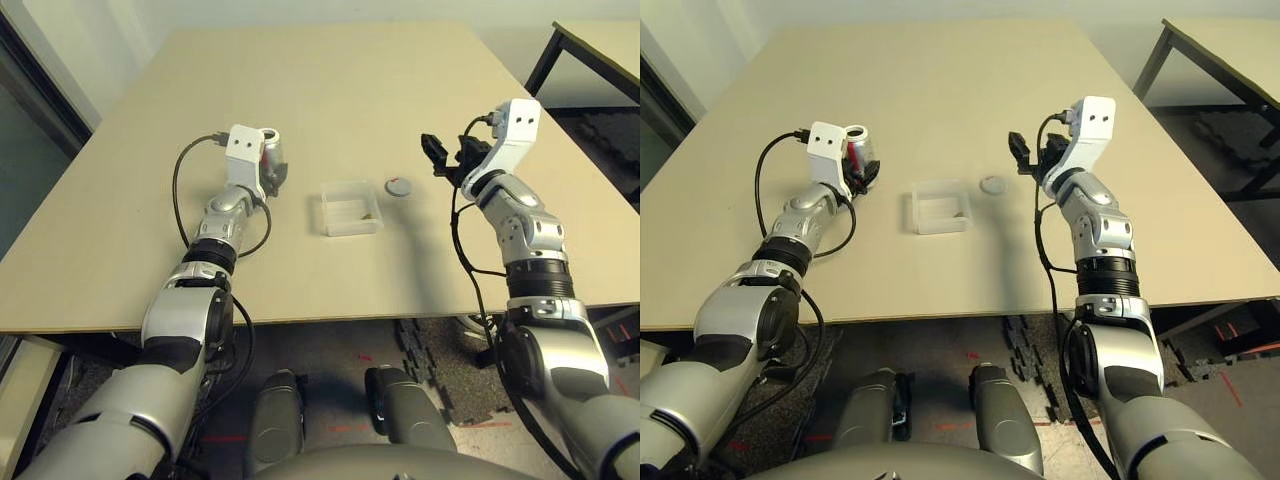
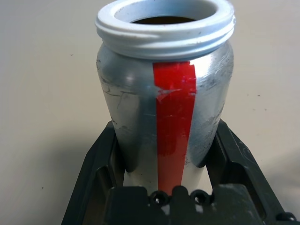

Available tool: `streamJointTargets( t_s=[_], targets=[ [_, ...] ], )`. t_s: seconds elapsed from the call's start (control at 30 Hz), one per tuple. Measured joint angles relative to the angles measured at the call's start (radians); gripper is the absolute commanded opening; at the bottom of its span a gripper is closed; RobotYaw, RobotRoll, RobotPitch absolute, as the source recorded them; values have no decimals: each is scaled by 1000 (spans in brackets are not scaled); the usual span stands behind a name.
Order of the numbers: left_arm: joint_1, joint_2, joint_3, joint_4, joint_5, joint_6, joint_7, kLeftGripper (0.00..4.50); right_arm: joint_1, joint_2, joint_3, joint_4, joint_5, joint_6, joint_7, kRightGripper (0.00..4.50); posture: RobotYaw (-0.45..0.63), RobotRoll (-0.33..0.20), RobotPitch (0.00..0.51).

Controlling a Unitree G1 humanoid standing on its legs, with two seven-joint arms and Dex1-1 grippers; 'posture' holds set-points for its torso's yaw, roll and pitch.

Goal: Pour the medicine from the bottle into the box.

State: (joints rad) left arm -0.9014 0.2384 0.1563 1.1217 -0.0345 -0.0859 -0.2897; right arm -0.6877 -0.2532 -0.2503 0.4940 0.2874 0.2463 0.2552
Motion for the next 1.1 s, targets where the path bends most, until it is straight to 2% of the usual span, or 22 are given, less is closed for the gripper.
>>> streamJointTargets(
  t_s=[0.37,0.73,0.9,0.93,1.1],
  targets=[
    [36,0,1,29,0,-90,35,2568,7,-6,0,103,-30,-106,-9,4500,-121,0,73],
    [48,-2,21,36,-9,-99,58,2568,7,-21,2,158,-61,-148,-12,4500,-123,0,79],
    [49,-2,25,37,-15,-115,65,4245,7,-21,2,162,-63,-149,-12,4500,-124,0,82],
    [49,-2,26,37,-15,-121,65,4435,7,-21,2,162,-63,-149,-12,4500,-123,0,83],
    [49,-1,26,37,-15,-159,66,4435,7,-21,2,162,-66,-149,-11,4500,-120,0,83]
  ],
)
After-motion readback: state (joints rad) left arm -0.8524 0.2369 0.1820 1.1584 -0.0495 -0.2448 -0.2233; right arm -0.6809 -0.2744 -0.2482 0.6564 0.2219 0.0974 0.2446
